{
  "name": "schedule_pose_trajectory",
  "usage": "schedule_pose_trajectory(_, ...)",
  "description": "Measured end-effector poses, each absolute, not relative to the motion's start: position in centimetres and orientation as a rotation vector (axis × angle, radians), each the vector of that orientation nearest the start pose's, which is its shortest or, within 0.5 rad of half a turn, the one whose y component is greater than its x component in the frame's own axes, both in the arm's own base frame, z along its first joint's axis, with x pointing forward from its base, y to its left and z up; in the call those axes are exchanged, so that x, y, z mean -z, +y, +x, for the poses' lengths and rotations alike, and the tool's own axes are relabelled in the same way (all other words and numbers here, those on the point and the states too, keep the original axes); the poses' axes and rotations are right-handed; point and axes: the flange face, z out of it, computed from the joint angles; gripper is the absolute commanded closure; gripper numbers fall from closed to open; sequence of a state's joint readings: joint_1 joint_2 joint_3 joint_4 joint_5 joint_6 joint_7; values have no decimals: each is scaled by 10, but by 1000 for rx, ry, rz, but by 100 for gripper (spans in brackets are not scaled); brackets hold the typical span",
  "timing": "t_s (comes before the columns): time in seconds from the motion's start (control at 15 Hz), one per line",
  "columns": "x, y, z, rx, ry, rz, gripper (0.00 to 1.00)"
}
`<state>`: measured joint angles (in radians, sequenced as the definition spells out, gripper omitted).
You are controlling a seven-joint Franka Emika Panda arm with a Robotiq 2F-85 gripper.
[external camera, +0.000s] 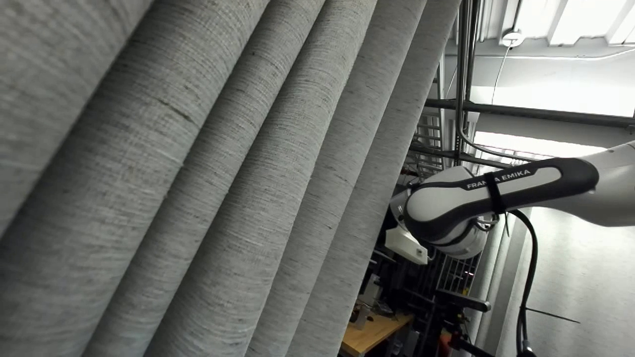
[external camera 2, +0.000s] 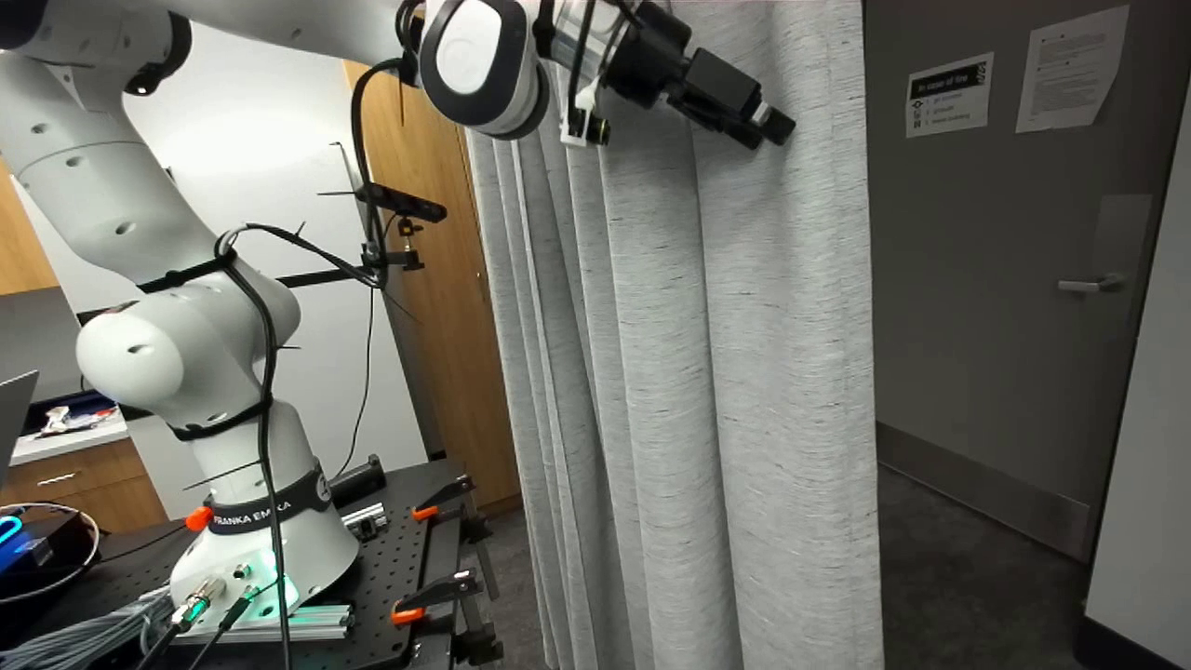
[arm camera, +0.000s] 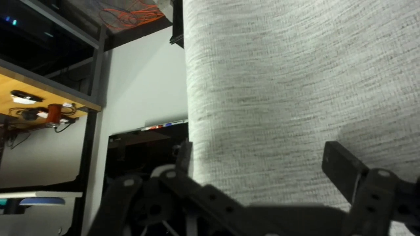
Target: Open the curtain to the left
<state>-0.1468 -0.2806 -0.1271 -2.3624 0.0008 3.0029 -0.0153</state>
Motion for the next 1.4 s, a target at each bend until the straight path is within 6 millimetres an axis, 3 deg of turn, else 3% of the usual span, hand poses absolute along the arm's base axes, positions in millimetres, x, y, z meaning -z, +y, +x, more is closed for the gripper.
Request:
schedule_pose_trajectory(0.2, -547, -161, 498, 1379, 359, -2844, 0)
schedule_pose_trajectory(0.6, -561, -222, 492, 1279, 325, -2897, 0)
schedule_pose_trajectory(1.13, -560, -220, 514, 1103, -140, -2702, 1)
schedule_pose_trajectory(1.2, -558, -223, 517, 1080, -168, -2694, 7)
schedule_pose_trajectory(1.27, -555, -225, 519, 1052, -193, -2690, 26)
schedule_pose_trajectory(1.33, -551, -226, 523, 1025, -217, -2686, 29)
schedule_pose_trajectory(1.4, -547, -226, 528, 997, -242, -2684, 37)
